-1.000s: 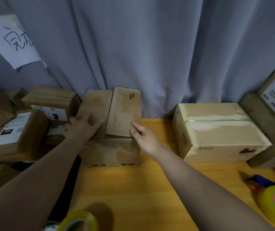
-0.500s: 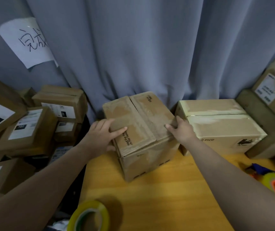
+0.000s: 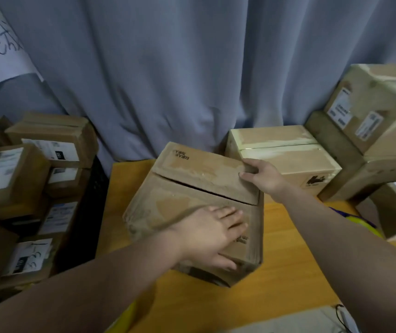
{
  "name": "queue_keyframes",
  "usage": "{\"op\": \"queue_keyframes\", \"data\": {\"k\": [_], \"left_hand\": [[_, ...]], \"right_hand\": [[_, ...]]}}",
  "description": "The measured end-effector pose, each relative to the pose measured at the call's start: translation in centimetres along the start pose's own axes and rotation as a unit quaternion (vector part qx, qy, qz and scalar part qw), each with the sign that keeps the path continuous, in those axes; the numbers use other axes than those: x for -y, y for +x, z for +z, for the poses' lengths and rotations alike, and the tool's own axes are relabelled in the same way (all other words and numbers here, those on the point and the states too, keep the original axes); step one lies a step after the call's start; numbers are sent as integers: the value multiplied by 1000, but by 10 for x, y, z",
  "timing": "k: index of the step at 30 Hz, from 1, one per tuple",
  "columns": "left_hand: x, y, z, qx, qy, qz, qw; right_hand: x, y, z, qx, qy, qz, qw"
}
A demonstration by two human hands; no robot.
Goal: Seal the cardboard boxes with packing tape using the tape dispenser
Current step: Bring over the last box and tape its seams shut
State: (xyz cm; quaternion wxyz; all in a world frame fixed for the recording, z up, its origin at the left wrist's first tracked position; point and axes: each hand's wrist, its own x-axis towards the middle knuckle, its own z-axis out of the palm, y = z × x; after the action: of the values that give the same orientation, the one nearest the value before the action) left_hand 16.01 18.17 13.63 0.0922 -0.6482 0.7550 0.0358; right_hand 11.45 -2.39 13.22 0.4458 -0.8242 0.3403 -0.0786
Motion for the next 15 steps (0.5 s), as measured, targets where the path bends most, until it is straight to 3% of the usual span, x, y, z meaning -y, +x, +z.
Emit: {"op": "queue_keyframes", "data": {"k": [9, 15], "left_hand": [[-73, 105, -14, 1, -57, -10, 998], [-124, 200, -32, -20, -116, -91, 989]], "right_hand": [[-66, -27, -92, -41, 19, 17, 999], [-123, -24, -154, -37, 48, -17, 998]]}}
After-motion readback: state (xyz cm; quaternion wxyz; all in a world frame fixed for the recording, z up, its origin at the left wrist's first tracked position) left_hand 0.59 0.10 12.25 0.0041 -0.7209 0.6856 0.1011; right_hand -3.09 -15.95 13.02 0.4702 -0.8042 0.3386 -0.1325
